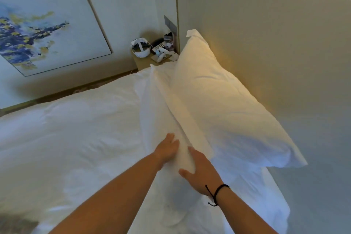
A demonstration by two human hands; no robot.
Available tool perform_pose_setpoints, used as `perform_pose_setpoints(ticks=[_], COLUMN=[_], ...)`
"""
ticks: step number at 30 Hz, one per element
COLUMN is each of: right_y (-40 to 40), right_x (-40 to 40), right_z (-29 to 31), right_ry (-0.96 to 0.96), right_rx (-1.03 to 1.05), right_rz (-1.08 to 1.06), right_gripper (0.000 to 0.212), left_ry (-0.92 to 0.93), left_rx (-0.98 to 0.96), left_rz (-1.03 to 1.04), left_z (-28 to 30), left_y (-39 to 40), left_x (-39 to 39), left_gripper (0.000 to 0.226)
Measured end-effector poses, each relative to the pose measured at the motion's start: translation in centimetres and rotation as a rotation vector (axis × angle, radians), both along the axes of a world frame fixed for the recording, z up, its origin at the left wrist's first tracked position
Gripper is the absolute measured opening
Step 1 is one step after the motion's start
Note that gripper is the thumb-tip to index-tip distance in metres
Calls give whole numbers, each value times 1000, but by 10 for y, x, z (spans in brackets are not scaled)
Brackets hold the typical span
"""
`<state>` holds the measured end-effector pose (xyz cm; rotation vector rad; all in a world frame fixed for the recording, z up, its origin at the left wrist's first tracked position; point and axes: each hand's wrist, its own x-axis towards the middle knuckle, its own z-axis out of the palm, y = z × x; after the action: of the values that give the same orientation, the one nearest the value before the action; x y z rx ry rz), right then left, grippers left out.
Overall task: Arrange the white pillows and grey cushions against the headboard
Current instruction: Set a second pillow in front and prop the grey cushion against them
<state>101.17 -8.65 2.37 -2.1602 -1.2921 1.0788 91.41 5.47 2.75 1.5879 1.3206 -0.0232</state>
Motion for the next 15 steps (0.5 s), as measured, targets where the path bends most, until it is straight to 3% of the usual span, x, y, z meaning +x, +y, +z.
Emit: perform_pose_setpoints(ticks=[3, 7, 11, 15], right_y=[-8, -7, 4, 7], right_x=[10, 7, -1, -3], right_z=[-11, -20, -22, -22], right_ry=[-163, -161, -230, -468], right_rx=[-31, -26, -45, 23], right_rz=[30, -27, -41, -3], right_gripper=[82, 78, 85, 77], left_ry=[30, 101, 72, 76], left_rx=[86, 188, 184, 155], left_rz=[-73, -199, -87, -79], left_z=[-22, -16, -15, -24], left_y=[-24, -14, -8, -22], left_x=[-7, -16, -26, -49], left_gripper=[63, 66, 55, 53])
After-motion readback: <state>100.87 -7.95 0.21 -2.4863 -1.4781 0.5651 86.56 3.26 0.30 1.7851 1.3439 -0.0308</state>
